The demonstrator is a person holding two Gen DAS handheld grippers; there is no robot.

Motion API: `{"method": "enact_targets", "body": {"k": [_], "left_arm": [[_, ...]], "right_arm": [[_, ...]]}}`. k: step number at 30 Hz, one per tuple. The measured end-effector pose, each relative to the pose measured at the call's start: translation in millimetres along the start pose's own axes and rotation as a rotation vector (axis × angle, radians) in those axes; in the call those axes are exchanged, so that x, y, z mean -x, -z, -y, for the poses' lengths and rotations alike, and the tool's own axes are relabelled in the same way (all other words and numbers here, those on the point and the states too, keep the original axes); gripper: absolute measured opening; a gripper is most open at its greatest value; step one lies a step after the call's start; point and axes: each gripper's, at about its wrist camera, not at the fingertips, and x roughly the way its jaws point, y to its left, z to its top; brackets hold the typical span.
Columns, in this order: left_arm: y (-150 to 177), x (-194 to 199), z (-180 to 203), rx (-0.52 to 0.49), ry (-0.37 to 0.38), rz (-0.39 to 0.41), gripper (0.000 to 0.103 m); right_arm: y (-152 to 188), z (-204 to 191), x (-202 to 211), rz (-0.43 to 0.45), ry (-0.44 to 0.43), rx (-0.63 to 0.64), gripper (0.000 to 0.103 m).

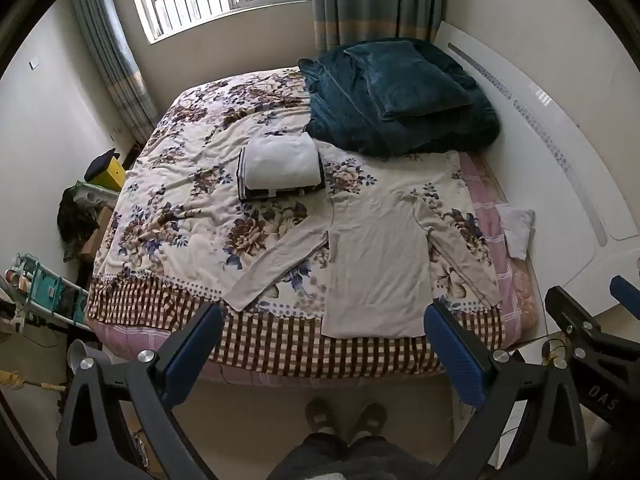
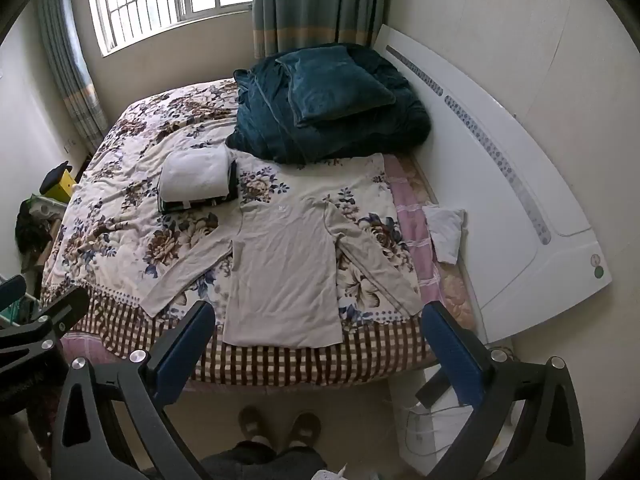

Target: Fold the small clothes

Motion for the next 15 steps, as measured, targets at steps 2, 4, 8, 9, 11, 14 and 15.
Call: {"method": "enact_targets", "body": {"k": [2,4,8,9,11,14,15], "left_arm": [[-0.5,-0.2,0.4,-0.004,-0.003,-0.005,0.103],[-0.2,-0.8,0.1,-0.002,-0.002,-0.002,0.103],[-1.0,-3.5,-0.2,-0.003,-0.004,0.002,0.103],[-1.2,-4.5,-0.2,-0.003,-0.004,0.003,0.103],[-1.9,1.6,2.0,-0.002,-0.003,0.007,0.103],[-4.6,3.6,2.1,0.0,-0.001,0.008,0.103],[-5.5,3.7,2.3,0.0,-0.002,0.009,0.103]], "right_arm": [[0.0,0.4,0.9,0.005,0.002,0.001,0.103],[-0.2,1.0,1.2,0.002,0.001,0.001,0.103],[-0.5,1.8,2.1,0.003,0.001,0.0,0.103],[-0.6,2.0,2.4,0.004,0.0,0.0,0.103],[-0.6,2.7,2.9,0.004,-0.001,-0.002,0.103],[-0.8,3.2,3.6,0.005,-0.002,-0.003,0.103],[-0.9,3.4,3.8,0.005,-0.003,-0.003,0.103]]}}
